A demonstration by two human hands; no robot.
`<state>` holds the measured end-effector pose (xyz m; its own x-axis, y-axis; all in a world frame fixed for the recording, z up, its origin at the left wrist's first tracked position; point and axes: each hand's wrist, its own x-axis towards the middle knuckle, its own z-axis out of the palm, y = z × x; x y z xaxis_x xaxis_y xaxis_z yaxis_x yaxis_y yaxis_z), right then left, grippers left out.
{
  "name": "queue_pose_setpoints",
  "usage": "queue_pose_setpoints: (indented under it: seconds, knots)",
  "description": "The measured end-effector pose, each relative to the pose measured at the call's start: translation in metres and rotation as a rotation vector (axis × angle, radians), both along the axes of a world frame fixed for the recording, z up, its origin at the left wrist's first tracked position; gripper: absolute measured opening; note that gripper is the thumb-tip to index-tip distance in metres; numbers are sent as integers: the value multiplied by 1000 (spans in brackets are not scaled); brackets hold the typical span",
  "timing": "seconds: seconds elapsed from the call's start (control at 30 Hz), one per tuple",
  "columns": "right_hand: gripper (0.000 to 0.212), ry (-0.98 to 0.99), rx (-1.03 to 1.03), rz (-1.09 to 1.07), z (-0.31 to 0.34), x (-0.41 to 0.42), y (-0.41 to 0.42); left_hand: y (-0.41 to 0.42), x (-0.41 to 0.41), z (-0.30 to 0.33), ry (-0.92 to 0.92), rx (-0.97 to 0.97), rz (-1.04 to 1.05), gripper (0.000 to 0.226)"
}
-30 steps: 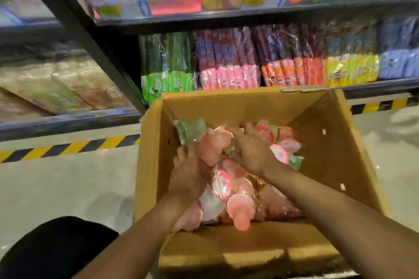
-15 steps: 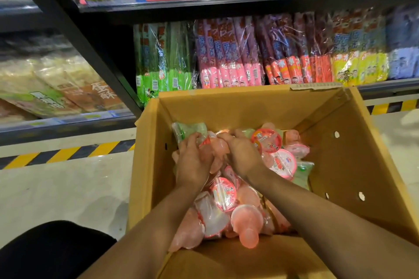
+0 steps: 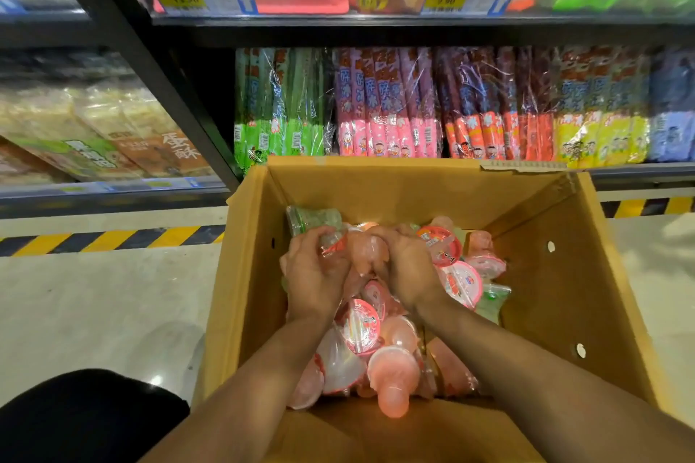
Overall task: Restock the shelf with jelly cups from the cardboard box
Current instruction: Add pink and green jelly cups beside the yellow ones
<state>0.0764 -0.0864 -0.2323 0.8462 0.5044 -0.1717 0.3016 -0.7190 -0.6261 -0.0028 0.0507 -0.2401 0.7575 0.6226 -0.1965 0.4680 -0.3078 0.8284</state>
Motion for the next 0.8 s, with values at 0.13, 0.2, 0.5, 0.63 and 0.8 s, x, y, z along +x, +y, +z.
queue_pose_setpoints:
  seconds: [0.13,0.2,0.5,0.63,0.8]
  knots:
    - [55,23,28,-32,55,-1,-18,-4,-14,68,-69,42,-25,41]
    - [55,18,22,-40,105,-4,-28,-6,-20,116,-102,57,-42,40]
    - [51,-72,42,12,432,-3,-42,1,-23,442,-258,161,-190,54]
    - [48,-183,59,47,585,3,-34,9,-22,589,-337,188,-225,46]
    - [46,-319,129,71,740,10,-27,13,-19,732,-455,156,-219,46]
